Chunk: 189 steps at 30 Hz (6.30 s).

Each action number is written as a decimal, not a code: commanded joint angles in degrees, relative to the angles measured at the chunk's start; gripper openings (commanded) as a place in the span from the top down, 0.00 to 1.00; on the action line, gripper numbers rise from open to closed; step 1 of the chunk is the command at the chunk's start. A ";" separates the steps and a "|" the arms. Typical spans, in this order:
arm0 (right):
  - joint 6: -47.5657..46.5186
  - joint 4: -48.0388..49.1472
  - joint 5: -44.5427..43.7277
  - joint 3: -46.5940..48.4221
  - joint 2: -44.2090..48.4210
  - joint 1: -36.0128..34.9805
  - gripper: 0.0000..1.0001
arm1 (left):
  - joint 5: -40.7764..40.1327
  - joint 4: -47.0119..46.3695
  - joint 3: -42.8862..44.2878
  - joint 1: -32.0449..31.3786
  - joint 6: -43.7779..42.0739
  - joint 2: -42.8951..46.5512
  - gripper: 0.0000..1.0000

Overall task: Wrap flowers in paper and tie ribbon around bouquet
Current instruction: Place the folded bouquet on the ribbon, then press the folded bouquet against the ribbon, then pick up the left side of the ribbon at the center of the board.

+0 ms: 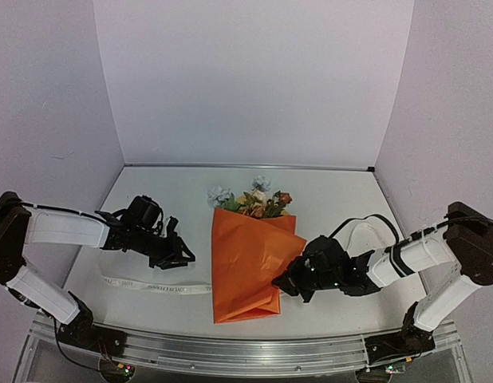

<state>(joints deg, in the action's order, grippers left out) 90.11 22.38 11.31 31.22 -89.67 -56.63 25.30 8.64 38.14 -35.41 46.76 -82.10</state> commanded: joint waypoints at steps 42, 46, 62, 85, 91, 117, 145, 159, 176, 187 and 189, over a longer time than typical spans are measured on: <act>5.51 -5.75 -9.90 -0.48 6.08 -9.07 0.99 | -18.30 -6.69 -6.06 -13.64 15.90 -1.98 0.75; 3.70 -4.85 -11.19 -2.07 4.65 -9.28 0.80 | -19.03 -4.68 -4.87 -13.66 13.78 0.17 0.71; -10.24 -34.13 -24.05 0.99 19.37 -9.37 0.27 | -16.65 2.83 7.04 -19.83 -3.23 5.13 0.65; -18.62 -34.89 -28.17 4.23 7.15 -4.72 0.52 | -8.49 -4.86 19.51 -34.27 -4.13 -16.78 0.72; -19.21 -32.38 -25.98 2.71 6.25 -1.08 0.76 | -7.55 -4.95 19.62 -34.69 -4.11 -18.22 0.73; -22.83 -27.23 -24.06 4.31 4.52 9.35 1.00 | -10.75 -1.50 20.10 -35.35 -3.06 -20.37 0.78; -32.53 -32.46 -28.36 6.00 22.51 9.90 0.02 | -51.28 45.05 -4.20 8.54 34.66 28.21 0.42; -34.92 -38.19 -34.97 4.22 33.71 13.83 0.02 | -44.10 28.83 -4.27 26.31 20.59 11.16 0.42; -36.40 -41.32 -24.08 8.31 24.84 24.91 0.04 | -48.36 21.32 3.87 30.56 10.81 2.80 0.99; -35.21 -41.63 -19.87 17.82 6.48 31.69 0.29 | -51.50 16.15 13.58 31.47 -1.37 1.80 1.00; -34.51 -41.60 -19.46 19.51 2.99 32.46 0.34 | -50.94 15.57 14.15 31.49 -2.75 1.83 1.00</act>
<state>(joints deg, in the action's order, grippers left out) 54.58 -18.99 -8.78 46.47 -81.68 -25.62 -24.22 26.98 49.26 -4.37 49.78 -79.86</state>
